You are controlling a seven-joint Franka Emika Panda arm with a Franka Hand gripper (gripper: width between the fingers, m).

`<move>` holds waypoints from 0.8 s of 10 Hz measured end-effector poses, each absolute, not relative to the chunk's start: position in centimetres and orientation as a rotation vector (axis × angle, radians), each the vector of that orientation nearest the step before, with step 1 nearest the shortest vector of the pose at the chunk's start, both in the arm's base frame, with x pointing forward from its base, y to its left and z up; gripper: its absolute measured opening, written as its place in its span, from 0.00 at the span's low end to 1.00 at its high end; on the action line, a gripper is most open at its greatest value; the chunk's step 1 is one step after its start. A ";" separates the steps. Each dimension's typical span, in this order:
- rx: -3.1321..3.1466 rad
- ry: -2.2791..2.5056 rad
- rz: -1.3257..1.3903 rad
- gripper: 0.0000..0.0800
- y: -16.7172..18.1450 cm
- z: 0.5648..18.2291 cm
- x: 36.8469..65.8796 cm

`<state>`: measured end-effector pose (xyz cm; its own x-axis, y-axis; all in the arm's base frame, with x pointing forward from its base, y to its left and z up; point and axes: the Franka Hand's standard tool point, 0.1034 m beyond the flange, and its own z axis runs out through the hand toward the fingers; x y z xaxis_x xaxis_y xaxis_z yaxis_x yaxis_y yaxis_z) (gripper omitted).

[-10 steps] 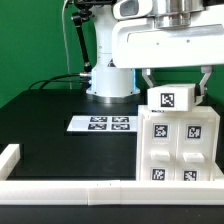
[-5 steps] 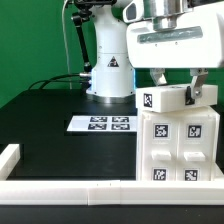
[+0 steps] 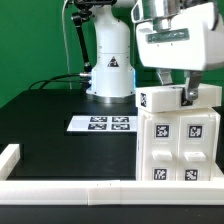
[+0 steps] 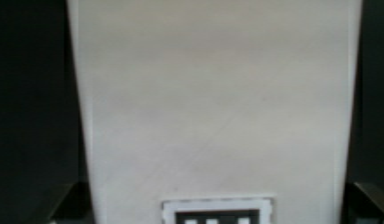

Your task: Assemble cabinet

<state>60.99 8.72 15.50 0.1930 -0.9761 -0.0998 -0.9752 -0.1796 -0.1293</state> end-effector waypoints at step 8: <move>-1.677 2.395 0.072 0.80 8.9 15.4 61.0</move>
Offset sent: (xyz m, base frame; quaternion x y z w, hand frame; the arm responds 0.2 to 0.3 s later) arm -0.0071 -0.0060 -0.0060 -0.0260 0.0158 0.2684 0.9628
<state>60.95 8.93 15.36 -0.3265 -0.9229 -0.2042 -0.9335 0.3487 -0.0833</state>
